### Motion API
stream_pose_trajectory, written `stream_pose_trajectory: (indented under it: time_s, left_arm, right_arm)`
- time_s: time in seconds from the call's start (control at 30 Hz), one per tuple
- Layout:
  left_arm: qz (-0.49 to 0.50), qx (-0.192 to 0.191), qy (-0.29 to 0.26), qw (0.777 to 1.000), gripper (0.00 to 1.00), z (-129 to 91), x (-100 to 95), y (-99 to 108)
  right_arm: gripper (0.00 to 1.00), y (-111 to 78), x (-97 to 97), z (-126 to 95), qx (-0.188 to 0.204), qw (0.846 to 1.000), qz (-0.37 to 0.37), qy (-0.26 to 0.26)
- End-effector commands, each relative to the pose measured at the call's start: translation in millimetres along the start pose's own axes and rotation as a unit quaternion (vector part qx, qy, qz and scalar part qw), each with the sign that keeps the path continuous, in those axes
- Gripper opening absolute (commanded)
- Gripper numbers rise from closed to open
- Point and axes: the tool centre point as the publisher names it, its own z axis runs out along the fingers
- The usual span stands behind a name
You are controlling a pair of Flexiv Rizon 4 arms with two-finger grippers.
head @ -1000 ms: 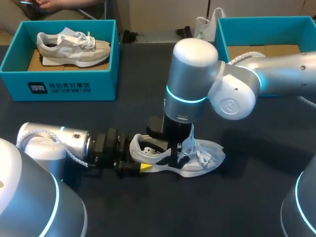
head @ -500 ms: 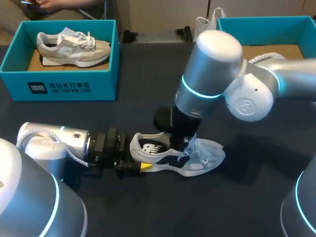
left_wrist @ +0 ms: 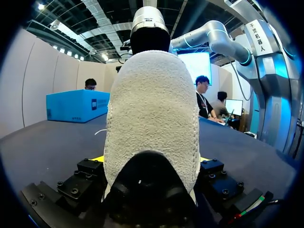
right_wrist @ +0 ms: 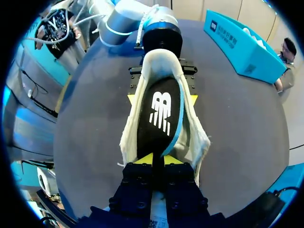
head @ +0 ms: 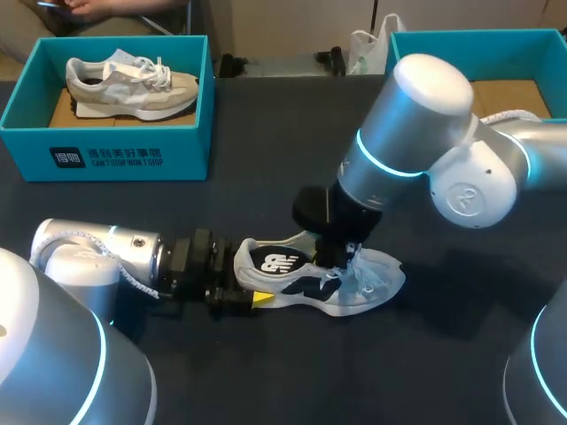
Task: Take the shoe out of the shoebox, open the shoe tongue, remove and reinsert the insole, then place the shoe into the shoebox
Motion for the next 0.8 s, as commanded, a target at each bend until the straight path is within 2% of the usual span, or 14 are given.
stream_pose_trajectory:
  time_s: [0.03, 0.33, 0.8]
  left_arm:
    - [0.0, 0.0, -0.001, 1.0, 0.0, 0, 0.0, 1]
    - [0.0, 0.0, -0.001, 1.0, 0.0, 0, 0.0, 1]
    - [0.0, 0.0, -0.001, 1.0, 0.0, 0, 0.0, 1]
  right_arm:
    - [0.0, -5.3, 3.0, -11, -0.013, 1.0, -0.009, -0.006]
    - [0.0, 9.6, 0.0, -17, -0.021, 0.998, -0.052, -0.008]
    - [0.0, 15.1, -3.9, -26, -0.055, 0.995, -0.086, -0.012]
